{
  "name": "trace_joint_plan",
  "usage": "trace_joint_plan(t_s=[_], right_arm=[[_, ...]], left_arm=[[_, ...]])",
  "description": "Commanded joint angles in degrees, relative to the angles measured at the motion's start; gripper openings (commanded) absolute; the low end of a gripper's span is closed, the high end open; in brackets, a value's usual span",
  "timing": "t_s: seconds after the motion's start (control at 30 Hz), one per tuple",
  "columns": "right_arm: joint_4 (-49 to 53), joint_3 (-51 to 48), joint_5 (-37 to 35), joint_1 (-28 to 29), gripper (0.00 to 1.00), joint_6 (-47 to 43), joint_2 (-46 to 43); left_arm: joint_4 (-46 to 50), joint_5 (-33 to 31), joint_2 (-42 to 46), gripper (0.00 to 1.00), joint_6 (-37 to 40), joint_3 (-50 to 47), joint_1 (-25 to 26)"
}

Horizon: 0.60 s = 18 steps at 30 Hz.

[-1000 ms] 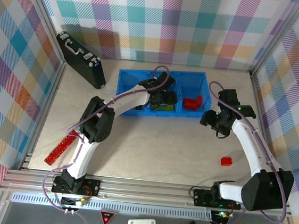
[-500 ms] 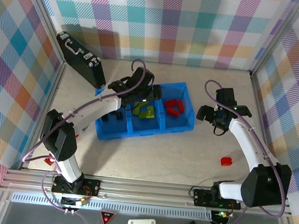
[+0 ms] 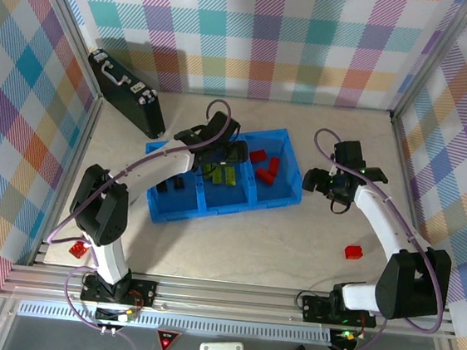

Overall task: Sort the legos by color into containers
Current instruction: Move the container to the center of the table.

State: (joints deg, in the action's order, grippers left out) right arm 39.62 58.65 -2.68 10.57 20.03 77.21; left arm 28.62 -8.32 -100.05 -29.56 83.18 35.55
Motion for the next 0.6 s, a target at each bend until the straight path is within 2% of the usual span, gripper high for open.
trace_joint_plan(t_s=[0.0,0.13,0.4,0.57], right_arm=[[-3.2,-1.2,-0.2,0.0,0.91,-1.4,-0.2],[-3.8,-1.0,-1.7,0.0,0.94,-2.0,0.5],[-6.3,-0.8,-1.7,0.0,0.93,-3.6,1.1],[-10.4,-3.1,-7.7,0.0,0.96,-4.5,1.0]], left_arm=[[6.8,-7.5,7.0,0.85,3.4,0.2,-0.9],[11.2,-11.4,13.0,0.89,3.6,-3.6,-5.6],[8.2,-2.1,25.9,0.94,1.7,-23.1,-27.8],[2.7,-5.2,27.3,1.00,3.4,-30.9,-36.5]])
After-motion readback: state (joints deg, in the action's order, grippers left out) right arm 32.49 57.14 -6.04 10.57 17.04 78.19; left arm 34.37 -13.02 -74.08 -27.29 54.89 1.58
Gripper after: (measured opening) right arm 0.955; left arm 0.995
